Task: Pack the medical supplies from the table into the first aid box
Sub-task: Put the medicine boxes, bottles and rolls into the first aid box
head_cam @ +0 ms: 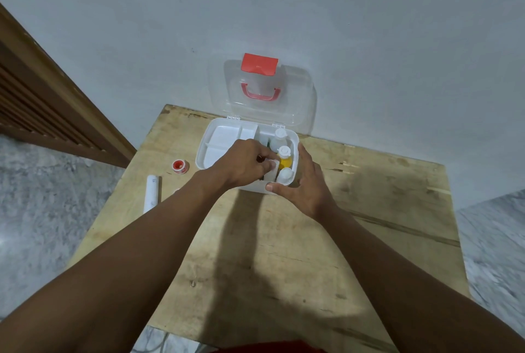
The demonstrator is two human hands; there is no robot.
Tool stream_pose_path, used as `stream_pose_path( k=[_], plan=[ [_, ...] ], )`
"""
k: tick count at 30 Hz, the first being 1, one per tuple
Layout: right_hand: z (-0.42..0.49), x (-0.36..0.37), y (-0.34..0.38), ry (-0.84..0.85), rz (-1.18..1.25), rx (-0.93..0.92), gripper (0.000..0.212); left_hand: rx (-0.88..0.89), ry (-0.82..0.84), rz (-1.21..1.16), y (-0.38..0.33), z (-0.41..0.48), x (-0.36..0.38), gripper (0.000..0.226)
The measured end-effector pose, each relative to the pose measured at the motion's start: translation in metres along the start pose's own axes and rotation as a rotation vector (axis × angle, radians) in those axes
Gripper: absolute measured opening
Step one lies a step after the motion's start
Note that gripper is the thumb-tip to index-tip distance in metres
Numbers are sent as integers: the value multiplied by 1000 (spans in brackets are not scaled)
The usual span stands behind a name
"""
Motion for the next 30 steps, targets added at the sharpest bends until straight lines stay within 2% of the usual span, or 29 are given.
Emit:
stream_pose_path(
  k=[7, 11, 16, 20, 24, 30],
  plan=[
    [0, 0, 2, 6, 32, -14, 99, -93, 1, 10, 4, 6, 3, 13],
    [-1, 0, 2, 16, 31, -19, 97, -88, 19, 55, -3, 9, 6, 15],
    [0, 1, -2, 27, -12, 5, 106, -102, -2, 21, -1, 3, 3, 20],
    [-1, -1, 2, 22, -11, -8, 100, -122, -74, -21, 2, -4, -6, 22],
    [-2, -1, 6, 29, -39, -8, 96, -147, -230, -79, 6, -21, -20, 26],
    [-1, -2, 2, 70, -170, 76, 112, -204, -448, -90, 31, -74, -38, 25]
  ],
)
Point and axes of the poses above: each hand's wrist, its own z-axis towards the middle knuckle, its own x-axis out of the palm, y = z × x, the point moved 6 cm from there along z, towards the middle knuckle, and after that the axes turned 2 degrees about -x, right-handed, at the moved point
